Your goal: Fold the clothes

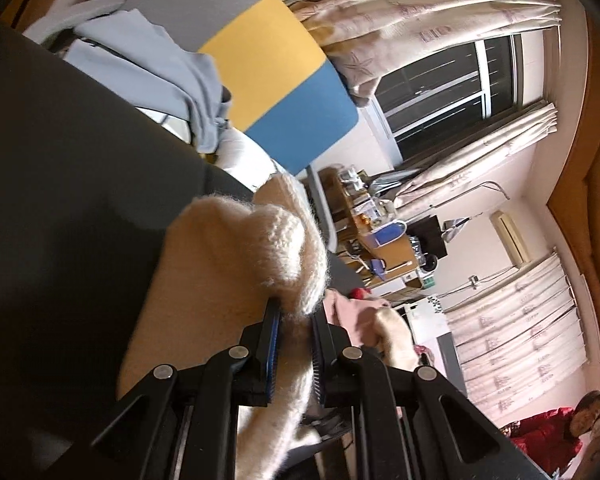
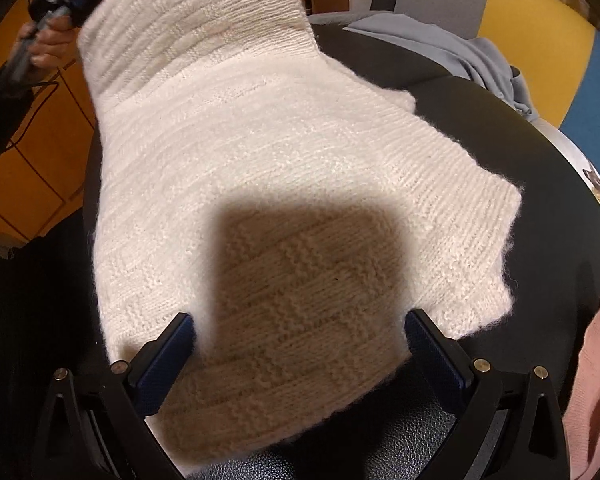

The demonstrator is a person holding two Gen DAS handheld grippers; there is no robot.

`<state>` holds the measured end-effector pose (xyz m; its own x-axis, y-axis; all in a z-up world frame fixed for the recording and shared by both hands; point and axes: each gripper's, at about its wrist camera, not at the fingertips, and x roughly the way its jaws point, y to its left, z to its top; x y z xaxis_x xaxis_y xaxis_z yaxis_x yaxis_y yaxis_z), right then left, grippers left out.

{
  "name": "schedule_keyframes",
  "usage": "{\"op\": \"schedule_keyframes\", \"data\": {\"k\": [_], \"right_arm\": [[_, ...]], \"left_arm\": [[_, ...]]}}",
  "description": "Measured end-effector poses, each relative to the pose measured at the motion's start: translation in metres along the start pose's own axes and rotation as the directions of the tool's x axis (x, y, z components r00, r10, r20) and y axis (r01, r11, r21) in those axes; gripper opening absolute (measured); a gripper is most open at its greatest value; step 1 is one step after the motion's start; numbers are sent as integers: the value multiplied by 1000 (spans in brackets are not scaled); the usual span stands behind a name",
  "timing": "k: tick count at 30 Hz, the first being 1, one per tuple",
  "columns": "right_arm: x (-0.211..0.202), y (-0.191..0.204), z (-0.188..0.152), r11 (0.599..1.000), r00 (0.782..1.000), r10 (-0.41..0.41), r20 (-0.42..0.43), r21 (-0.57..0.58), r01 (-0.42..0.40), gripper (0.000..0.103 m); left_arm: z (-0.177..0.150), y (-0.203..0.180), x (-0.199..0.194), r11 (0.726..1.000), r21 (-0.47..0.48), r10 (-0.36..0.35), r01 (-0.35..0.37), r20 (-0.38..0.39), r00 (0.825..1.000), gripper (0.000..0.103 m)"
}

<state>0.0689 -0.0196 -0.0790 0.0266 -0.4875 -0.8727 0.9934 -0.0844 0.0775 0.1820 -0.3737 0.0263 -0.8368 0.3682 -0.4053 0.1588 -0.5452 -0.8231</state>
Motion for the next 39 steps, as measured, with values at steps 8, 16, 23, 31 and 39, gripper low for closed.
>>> {"op": "schedule_keyframes", "data": {"k": [8, 16, 23, 31, 39], "right_arm": [[-7, -5, -21, 999, 996, -12, 91, 46, 8, 103], [-6, 0, -31, 997, 984, -5, 178, 76, -9, 103], [-7, 10, -26, 997, 981, -9, 195, 74, -6, 103], [-6, 9, -31, 997, 977, -4, 211, 75, -12, 103], [0, 1, -22, 997, 976, 0, 219, 76, -17, 103]], "left_arm": [[-12, -45, 69, 994, -102, -39, 36, -30, 999, 12], [-51, -93, 164, 998, -57, -50, 41, -166, 985, 0], [-69, -94, 193, 991, 96, 109, -91, -208, 972, 0], [-90, -97, 170, 810, 513, 445, -283, -225, 867, 31], [-124, -114, 208, 654, 725, 582, -218, -298, 756, 50]]}}
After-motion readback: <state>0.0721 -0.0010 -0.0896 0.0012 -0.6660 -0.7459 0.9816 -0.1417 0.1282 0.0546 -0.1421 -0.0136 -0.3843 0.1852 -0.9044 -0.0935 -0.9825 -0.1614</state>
